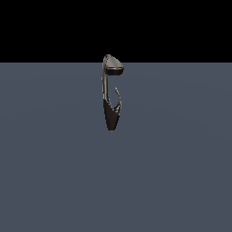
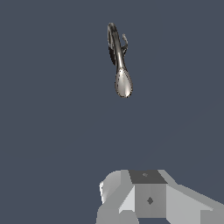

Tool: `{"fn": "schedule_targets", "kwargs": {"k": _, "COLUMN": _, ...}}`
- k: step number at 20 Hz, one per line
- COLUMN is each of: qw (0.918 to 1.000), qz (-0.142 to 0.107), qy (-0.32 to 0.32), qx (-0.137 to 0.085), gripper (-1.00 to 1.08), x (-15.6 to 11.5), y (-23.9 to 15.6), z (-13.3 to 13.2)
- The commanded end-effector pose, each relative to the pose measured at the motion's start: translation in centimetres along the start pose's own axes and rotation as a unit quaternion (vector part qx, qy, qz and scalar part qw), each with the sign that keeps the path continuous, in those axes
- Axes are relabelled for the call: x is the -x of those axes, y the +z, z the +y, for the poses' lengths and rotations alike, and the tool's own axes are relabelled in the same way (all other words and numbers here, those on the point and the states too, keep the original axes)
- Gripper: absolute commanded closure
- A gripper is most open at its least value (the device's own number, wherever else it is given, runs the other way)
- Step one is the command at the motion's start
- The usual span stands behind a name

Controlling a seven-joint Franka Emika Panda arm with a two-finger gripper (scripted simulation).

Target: Turn on the faucet by rotating a designated handle.

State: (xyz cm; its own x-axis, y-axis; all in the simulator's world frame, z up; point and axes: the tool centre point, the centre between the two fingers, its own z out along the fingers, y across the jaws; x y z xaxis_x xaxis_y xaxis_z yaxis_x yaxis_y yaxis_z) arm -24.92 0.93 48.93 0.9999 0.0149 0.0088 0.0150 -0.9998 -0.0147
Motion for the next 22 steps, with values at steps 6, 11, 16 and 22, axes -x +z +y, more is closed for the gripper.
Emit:
{"fn": "schedule_targets", "kwargs": {"k": 6, "qw": 0.9999, "qz": -0.002, "qy": 0.0, "qx": 0.01, "gripper": 1.08, "x": -0.4, "y": -0.1, "z": 0.4}}
{"fn": "schedule_targets", "kwargs": {"k": 11, "qw": 0.9998, "qz": -0.003, "qy": -0.001, "qx": 0.02, "gripper": 1.08, "x": -0.7, "y": -0.2, "z": 0.7}}
{"fn": "schedule_targets", "kwargs": {"k": 16, "qw": 0.9998, "qz": -0.004, "qy": 0.003, "qx": 0.017, "gripper": 1.08, "x": -0.9, "y": -0.1, "z": 0.6}}
{"fn": "schedule_targets", "kwargs": {"k": 22, "qw": 0.9997, "qz": -0.012, "qy": 0.021, "qx": 0.005, "gripper": 1.08, "x": -2.2, "y": 0.1, "z": 0.4}}
